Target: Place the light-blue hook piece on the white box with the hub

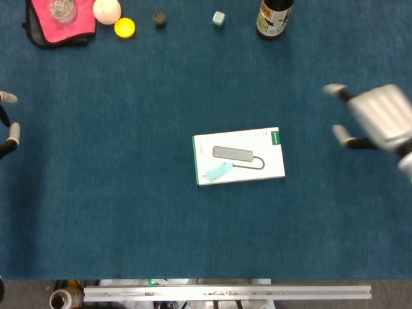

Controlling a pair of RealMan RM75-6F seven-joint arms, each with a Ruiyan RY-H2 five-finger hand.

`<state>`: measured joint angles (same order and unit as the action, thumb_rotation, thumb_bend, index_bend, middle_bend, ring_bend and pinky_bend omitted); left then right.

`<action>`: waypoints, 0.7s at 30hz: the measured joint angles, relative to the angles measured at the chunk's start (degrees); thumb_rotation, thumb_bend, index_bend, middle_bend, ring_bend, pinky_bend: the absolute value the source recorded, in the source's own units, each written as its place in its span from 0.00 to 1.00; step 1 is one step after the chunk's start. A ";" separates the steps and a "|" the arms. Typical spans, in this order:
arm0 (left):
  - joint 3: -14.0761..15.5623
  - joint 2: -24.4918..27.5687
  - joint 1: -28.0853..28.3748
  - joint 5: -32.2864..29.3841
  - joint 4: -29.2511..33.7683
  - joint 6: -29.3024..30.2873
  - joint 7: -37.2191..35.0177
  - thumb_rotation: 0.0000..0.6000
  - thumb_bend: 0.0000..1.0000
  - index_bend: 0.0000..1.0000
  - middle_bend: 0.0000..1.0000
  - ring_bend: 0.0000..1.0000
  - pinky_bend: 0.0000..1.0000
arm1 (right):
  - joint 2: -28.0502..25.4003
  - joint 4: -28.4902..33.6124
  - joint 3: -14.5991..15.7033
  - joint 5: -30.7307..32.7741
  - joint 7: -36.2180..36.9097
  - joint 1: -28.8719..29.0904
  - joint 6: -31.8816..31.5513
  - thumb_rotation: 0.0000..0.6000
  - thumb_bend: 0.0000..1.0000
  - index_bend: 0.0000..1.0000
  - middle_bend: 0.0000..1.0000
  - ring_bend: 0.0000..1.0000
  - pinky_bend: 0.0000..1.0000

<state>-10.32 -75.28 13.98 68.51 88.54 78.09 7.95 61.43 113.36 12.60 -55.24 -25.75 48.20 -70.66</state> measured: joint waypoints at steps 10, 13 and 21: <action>1.71 0.37 -2.69 4.62 -2.52 3.61 -5.23 1.00 0.30 0.33 0.43 0.43 0.45 | -0.77 -8.32 0.20 -4.71 9.76 -16.92 -14.26 0.65 0.20 0.12 0.33 0.32 0.62; 2.46 0.53 -3.89 6.45 -1.84 6.03 -5.38 1.00 0.30 0.33 0.43 0.43 0.45 | 0.70 -13.13 -0.12 -7.32 13.28 -21.55 -17.66 0.69 0.20 0.10 0.32 0.29 0.58; 4.58 1.04 -6.34 11.08 0.08 10.27 -4.70 1.00 0.30 0.33 0.43 0.43 0.44 | 2.80 -17.81 -1.78 -13.30 16.50 -30.45 -21.45 0.69 0.20 0.10 0.32 0.29 0.57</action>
